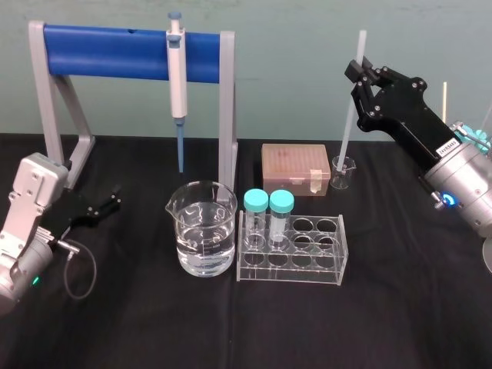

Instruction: Pick up the stirring rod with one hand, then place it down.

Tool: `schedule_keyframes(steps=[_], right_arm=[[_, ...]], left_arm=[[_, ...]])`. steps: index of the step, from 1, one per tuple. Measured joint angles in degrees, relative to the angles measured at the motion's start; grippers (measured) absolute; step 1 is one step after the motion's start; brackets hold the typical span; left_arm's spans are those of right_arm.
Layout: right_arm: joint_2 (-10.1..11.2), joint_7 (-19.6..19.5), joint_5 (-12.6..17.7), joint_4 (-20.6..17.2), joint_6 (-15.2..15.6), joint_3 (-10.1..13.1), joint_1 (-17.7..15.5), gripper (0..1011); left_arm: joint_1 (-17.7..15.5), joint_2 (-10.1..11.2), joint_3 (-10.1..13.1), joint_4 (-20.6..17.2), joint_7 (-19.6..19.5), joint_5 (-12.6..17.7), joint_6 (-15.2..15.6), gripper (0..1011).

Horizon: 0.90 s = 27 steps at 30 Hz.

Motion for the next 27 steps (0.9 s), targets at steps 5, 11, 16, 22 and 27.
schedule_keyframes(steps=[5,11,16,22,27], right_arm=[[0.0,-0.2,-0.4,-0.4,-0.1,0.2,-0.3,70],[-0.2,-0.4,-0.8,-0.6,0.0,0.3,-0.5,70],[-0.3,-0.4,-1.0,-0.5,0.2,0.2,-0.6,70],[-0.3,-0.3,-1.0,-0.4,0.4,0.2,-0.6,70],[-0.3,0.0,-0.9,-0.2,0.5,0.1,-0.6,70]], left_arm=[[0.0,0.0,0.0,0.0,0.0,0.0,0.0,1000],[0.0,0.0,0.0,0.0,0.0,0.0,0.0,1000],[0.0,0.0,0.0,0.0,0.0,0.0,0.0,1000],[0.0,0.0,0.0,0.0,0.0,0.0,0.0,1000],[0.0,0.0,0.0,0.0,0.0,0.0,0.0,1000]])
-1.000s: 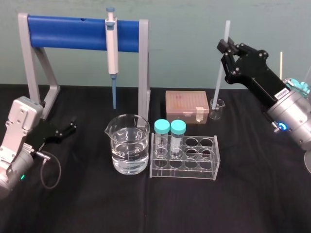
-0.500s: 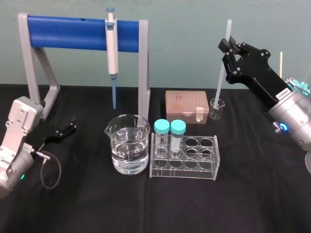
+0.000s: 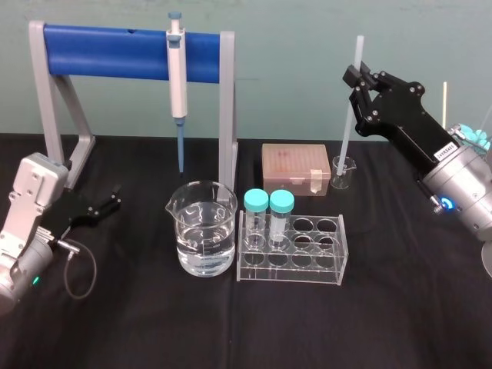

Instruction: Pick up the stirring rod with one hand, then place it down.

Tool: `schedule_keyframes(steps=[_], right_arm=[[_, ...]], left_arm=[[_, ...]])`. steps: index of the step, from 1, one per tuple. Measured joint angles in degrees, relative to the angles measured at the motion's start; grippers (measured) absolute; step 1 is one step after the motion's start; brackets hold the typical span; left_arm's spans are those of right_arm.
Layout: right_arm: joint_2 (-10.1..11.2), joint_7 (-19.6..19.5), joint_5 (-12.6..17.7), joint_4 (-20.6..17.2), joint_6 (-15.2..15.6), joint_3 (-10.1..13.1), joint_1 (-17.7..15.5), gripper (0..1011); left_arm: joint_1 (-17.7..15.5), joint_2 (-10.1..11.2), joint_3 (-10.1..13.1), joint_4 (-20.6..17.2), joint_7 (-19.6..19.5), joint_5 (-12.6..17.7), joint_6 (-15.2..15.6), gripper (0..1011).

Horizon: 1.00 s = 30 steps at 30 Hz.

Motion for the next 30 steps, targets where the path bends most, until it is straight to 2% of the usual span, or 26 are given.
schedule_keyframes(steps=[30], right_arm=[[0.2,0.4,0.2,0.0,0.5,-0.5,0.0,70]], left_arm=[[0.0,0.0,0.0,0.0,0.0,0.0,0.0,1000]])
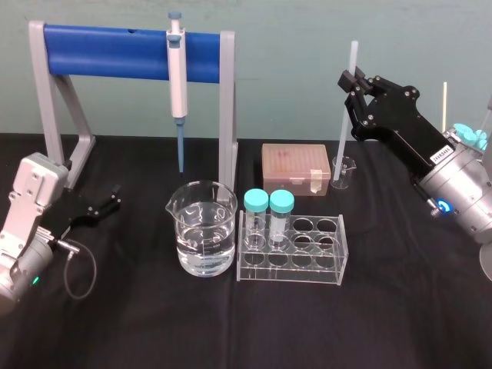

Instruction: Pick up the stirring rod with one hand, then place it down.

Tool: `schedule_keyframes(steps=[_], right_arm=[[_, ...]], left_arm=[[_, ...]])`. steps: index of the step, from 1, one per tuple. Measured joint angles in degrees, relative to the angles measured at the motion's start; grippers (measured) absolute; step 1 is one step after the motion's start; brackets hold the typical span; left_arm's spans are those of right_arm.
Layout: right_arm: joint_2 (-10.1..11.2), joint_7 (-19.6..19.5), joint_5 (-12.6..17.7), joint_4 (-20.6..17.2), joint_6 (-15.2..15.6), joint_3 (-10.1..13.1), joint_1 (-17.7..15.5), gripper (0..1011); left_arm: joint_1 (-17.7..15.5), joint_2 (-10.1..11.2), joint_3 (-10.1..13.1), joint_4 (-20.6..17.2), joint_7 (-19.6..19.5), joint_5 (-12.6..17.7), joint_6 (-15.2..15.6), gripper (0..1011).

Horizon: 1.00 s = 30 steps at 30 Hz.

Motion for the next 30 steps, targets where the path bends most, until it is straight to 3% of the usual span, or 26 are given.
schedule_keyframes(steps=[30], right_arm=[[0.4,0.1,0.4,-1.0,0.1,0.1,-0.6,70]], left_arm=[[0.0,0.0,0.0,0.0,0.0,0.0,0.0,1000]])
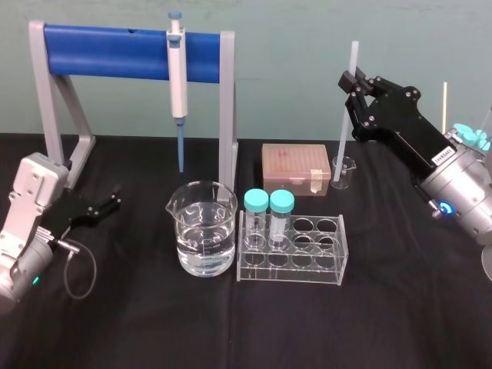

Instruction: Pick up the stirring rod with one hand, then place it down.

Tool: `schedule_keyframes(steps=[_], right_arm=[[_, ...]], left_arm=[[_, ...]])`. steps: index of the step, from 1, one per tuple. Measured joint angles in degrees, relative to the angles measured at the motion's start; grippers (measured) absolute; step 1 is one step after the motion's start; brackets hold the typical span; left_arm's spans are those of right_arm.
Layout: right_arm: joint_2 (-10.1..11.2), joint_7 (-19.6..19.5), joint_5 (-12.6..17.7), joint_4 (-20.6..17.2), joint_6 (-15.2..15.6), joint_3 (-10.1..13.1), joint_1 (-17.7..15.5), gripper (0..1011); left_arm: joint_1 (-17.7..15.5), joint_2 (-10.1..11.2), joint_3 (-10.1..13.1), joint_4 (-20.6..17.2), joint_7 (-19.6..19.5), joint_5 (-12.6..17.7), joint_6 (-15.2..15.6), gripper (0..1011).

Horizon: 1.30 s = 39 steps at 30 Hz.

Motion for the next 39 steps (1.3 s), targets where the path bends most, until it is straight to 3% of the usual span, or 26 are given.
schedule_keyframes(steps=[20,28,39], right_arm=[[0.1,0.0,0.1,-0.2,0.1,-0.1,-0.3,70],[0.5,-0.2,0.0,0.1,1.6,-0.5,-1.7,70],[0.3,-0.8,-2.2,3.6,1.7,-1.9,-1.9,70]], left_arm=[[0.0,0.0,0.0,0.0,0.0,0.0,0.0,1000],[0.0,0.0,0.0,0.0,0.0,0.0,0.0,1000],[0.0,0.0,0.0,0.0,0.0,0.0,0.0,1000]])
